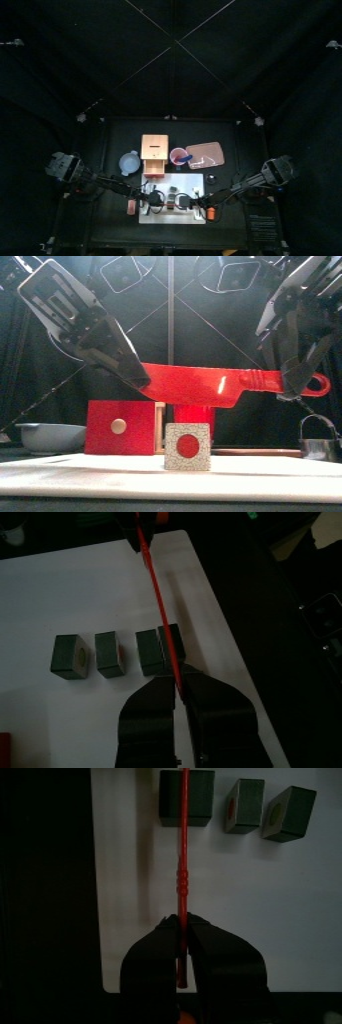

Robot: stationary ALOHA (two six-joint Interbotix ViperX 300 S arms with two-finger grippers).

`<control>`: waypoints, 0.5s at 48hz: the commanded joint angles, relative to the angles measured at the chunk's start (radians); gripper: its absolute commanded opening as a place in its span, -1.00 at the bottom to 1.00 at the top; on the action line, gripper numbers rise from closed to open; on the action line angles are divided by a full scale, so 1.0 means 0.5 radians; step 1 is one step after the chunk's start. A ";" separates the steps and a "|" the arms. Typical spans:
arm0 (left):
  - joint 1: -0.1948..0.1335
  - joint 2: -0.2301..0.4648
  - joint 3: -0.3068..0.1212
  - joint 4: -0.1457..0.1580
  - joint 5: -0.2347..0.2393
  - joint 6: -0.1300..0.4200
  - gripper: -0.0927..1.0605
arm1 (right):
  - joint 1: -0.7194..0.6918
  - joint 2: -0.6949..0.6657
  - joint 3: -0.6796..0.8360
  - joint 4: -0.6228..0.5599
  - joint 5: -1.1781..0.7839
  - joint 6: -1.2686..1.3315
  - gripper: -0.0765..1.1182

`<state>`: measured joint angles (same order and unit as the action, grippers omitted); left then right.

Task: Place sushi on board then cut the sushi with the knife then place the pieces on the plate
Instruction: Cut the sushi into 4 pieces

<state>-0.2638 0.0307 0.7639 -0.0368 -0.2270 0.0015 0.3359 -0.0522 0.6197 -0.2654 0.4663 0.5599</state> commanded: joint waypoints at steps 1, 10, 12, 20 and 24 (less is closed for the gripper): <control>0.006 -0.021 -0.071 -0.015 -0.025 0.003 -0.18 | -0.031 -0.021 -0.114 -0.021 -0.040 -0.018 -0.23; 0.009 0.018 -0.074 -0.018 -0.025 0.003 -0.18 | -0.040 0.025 -0.117 -0.046 -0.040 -0.021 -0.23; 0.009 0.028 -0.071 -0.018 -0.025 0.003 -0.18 | -0.040 0.034 -0.117 -0.052 -0.034 -0.021 -0.23; 0.015 0.043 -0.071 -0.015 -0.025 0.003 -0.18 | -0.040 0.049 -0.126 -0.074 -0.034 -0.021 -0.23; 0.018 0.037 -0.074 -0.012 -0.025 0.003 -0.18 | -0.040 0.049 -0.135 -0.083 -0.034 -0.018 -0.23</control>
<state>-0.2654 0.0629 0.7639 -0.0445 -0.2270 0.0015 0.3344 -0.0046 0.6075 -0.2884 0.4663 0.5584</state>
